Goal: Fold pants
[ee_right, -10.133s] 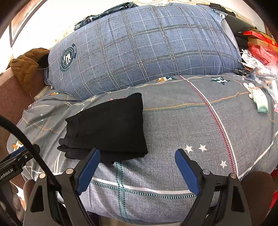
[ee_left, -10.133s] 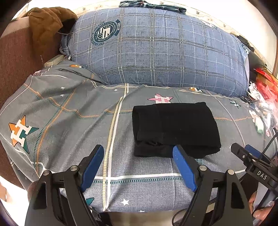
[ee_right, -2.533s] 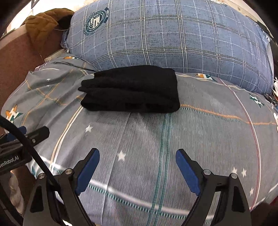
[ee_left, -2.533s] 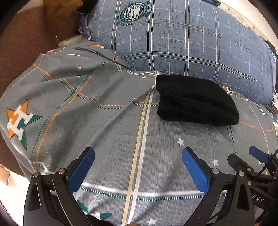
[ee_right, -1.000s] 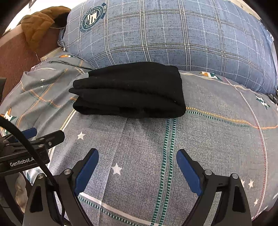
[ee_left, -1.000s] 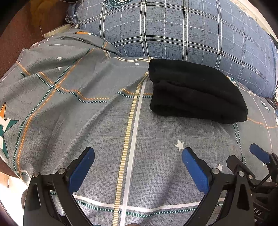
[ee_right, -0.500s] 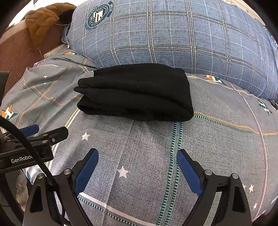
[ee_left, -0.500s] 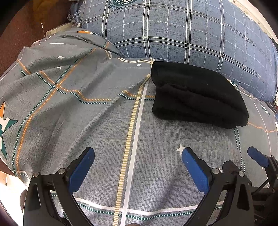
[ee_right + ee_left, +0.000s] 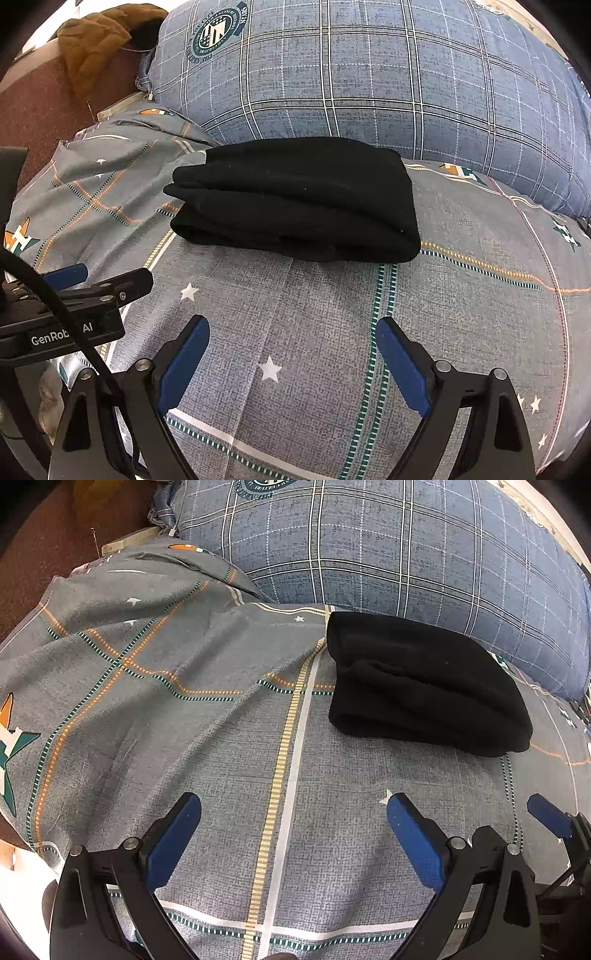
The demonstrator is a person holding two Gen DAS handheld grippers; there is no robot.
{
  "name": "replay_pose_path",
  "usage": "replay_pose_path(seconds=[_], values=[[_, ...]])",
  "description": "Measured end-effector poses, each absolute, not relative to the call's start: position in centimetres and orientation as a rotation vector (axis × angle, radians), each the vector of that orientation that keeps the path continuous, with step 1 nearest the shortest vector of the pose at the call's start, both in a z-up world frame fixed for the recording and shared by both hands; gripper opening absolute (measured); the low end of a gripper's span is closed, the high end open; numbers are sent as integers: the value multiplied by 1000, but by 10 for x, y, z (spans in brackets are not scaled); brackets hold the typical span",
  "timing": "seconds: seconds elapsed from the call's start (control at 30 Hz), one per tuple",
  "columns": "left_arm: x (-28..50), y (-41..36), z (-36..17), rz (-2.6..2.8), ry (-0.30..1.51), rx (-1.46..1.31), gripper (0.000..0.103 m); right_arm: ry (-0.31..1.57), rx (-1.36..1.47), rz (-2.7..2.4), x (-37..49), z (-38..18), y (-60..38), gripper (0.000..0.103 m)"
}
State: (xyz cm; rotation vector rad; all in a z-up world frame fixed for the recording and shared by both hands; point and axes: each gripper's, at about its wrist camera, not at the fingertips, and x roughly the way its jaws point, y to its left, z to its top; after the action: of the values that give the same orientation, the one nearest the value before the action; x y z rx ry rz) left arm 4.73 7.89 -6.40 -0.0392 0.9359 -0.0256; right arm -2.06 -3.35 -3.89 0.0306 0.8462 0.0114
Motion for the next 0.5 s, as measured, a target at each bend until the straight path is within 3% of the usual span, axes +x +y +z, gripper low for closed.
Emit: replay_pose_path(seconds=[0.5], values=[[43,80,-58,-15,902,-40,101,850,15,18,-20,-40,-27,95]])
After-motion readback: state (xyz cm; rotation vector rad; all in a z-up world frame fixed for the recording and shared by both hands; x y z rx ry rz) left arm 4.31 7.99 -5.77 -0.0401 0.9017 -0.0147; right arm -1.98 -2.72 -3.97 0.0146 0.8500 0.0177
